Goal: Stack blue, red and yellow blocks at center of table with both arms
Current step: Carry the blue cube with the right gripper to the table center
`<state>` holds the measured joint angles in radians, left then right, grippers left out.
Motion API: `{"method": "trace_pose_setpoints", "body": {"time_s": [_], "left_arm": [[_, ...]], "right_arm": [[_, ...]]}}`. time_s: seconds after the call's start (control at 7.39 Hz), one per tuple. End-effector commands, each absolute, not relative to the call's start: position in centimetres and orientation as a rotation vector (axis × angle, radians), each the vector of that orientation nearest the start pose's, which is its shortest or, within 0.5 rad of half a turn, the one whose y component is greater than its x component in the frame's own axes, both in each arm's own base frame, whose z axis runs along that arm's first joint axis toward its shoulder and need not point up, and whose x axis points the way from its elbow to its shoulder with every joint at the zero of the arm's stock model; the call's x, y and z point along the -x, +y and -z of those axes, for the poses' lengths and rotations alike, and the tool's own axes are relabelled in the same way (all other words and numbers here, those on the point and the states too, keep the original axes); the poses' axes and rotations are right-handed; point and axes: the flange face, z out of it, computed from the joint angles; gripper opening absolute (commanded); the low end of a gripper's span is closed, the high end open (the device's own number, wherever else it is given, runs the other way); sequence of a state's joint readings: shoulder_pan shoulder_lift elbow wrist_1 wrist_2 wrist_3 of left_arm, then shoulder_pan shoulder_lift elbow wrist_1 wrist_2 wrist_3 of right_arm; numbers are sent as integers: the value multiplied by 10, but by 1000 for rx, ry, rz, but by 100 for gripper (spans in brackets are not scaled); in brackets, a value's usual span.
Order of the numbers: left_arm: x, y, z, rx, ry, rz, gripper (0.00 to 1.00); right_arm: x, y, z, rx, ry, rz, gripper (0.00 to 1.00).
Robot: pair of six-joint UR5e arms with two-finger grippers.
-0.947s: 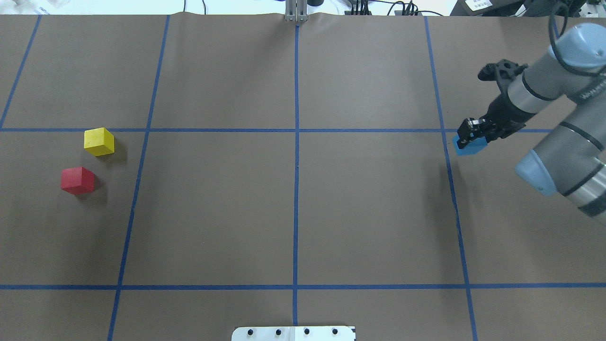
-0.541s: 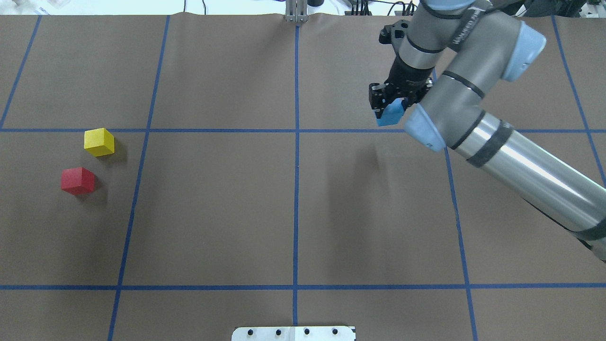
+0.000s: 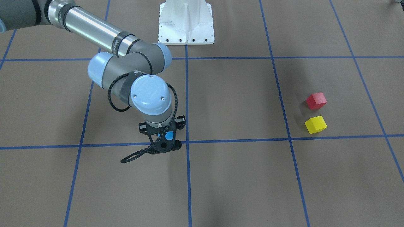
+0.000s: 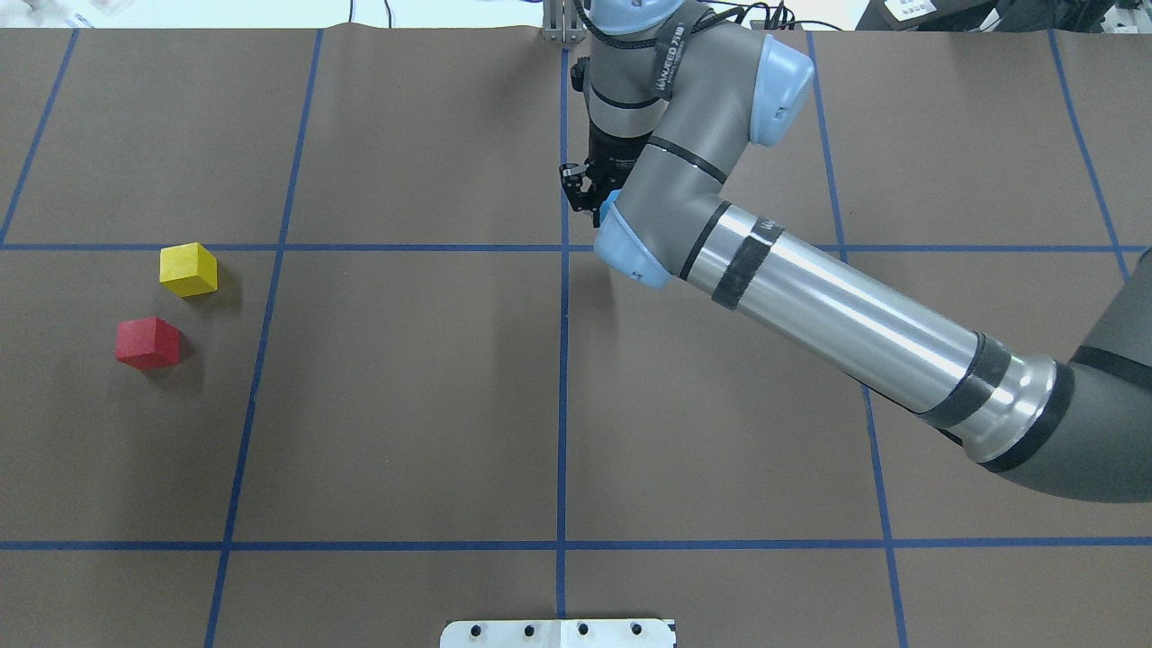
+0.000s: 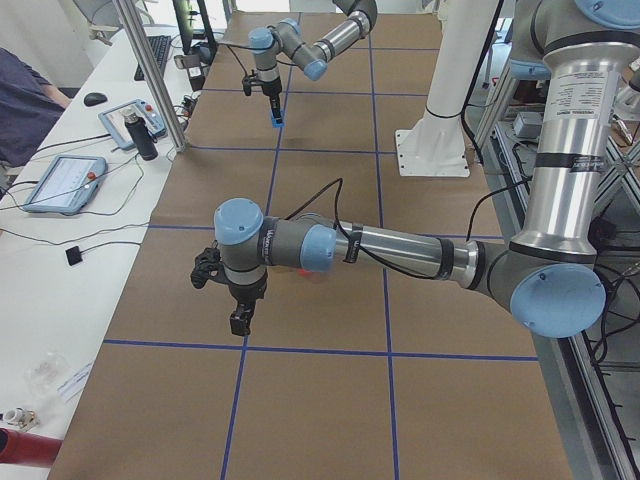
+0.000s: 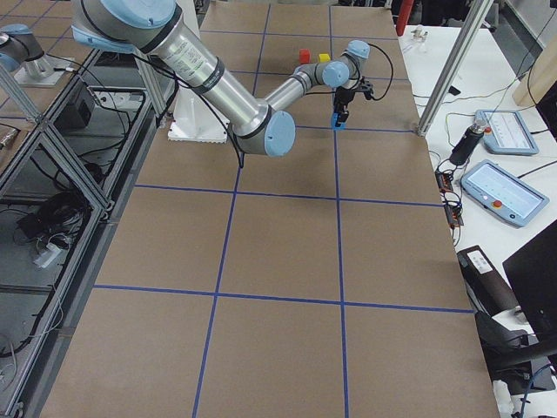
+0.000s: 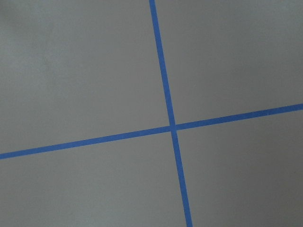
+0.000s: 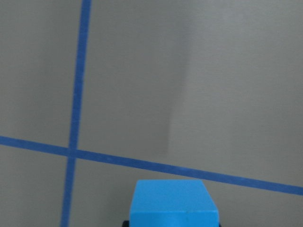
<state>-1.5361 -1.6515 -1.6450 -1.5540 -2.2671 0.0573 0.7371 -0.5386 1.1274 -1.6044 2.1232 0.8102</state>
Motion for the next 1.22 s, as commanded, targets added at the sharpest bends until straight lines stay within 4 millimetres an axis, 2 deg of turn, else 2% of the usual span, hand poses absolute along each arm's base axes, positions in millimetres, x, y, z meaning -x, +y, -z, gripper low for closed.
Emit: {"method": "trace_pose_setpoints", "body": {"time_s": [0.0, 0.14, 0.27, 0.54, 0.68, 0.95, 1.08], "left_arm": [[46, -535, -591, -114, 696, -96, 100], [46, -539, -594, -117, 696, -94, 100], [45, -540, -596, -115, 698, -94, 100], [45, -540, -596, -115, 698, -93, 100], [45, -540, -596, -115, 698, -91, 100], [45, -541, -594, -112, 699, -75, 100], [44, -543, -592, -113, 699, -76, 100]], "right_arm": [[608, -588, -182, 10, -739, 154, 0], [612, -585, -177, 7, -761, 130, 0], [618, -578, -175, 20, -771, 99, 7], [628, -569, -171, 31, -795, 67, 82], [629, -567, -172, 43, -795, 45, 96], [628, -567, -181, 61, -782, 22, 98], [616, -572, -182, 56, -790, 14, 99]]}}
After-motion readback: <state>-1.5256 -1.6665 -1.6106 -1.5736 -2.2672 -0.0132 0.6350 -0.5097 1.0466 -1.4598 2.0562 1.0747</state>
